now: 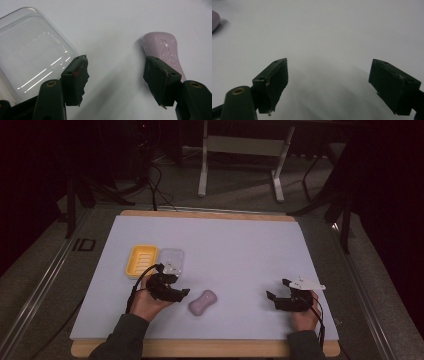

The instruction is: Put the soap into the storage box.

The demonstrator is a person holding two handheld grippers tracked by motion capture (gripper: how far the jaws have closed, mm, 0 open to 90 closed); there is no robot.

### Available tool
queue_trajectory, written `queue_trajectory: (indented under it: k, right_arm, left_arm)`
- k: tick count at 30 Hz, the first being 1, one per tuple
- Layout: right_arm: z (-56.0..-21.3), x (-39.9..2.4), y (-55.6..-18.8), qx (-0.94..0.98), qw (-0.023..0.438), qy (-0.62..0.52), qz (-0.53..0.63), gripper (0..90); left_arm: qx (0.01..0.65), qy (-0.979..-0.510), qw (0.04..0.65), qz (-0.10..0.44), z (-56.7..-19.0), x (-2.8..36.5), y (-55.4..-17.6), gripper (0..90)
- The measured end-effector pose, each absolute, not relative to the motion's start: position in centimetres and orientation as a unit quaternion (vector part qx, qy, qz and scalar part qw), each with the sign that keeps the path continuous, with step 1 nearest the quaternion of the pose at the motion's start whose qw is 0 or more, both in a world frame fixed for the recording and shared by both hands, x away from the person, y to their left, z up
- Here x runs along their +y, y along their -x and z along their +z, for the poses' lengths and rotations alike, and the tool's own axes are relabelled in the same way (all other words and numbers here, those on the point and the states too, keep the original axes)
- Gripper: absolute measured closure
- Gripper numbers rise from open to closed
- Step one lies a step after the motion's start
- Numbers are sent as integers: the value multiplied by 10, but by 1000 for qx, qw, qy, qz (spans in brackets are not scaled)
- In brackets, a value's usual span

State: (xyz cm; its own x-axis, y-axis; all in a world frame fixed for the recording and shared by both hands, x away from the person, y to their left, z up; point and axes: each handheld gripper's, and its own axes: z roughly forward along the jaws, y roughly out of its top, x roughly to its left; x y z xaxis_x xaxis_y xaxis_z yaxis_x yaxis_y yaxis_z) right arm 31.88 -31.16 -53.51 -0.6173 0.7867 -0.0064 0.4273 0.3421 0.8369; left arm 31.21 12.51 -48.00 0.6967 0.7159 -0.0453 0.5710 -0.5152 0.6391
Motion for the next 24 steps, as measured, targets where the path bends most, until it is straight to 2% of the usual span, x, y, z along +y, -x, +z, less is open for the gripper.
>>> queue_trajectory:
  k: [24]
  right_arm:
    - [-535,-310,-319,797,212,-378,420,156]
  left_arm:
    - [340,-888,294,95,-474,95,-315,352]
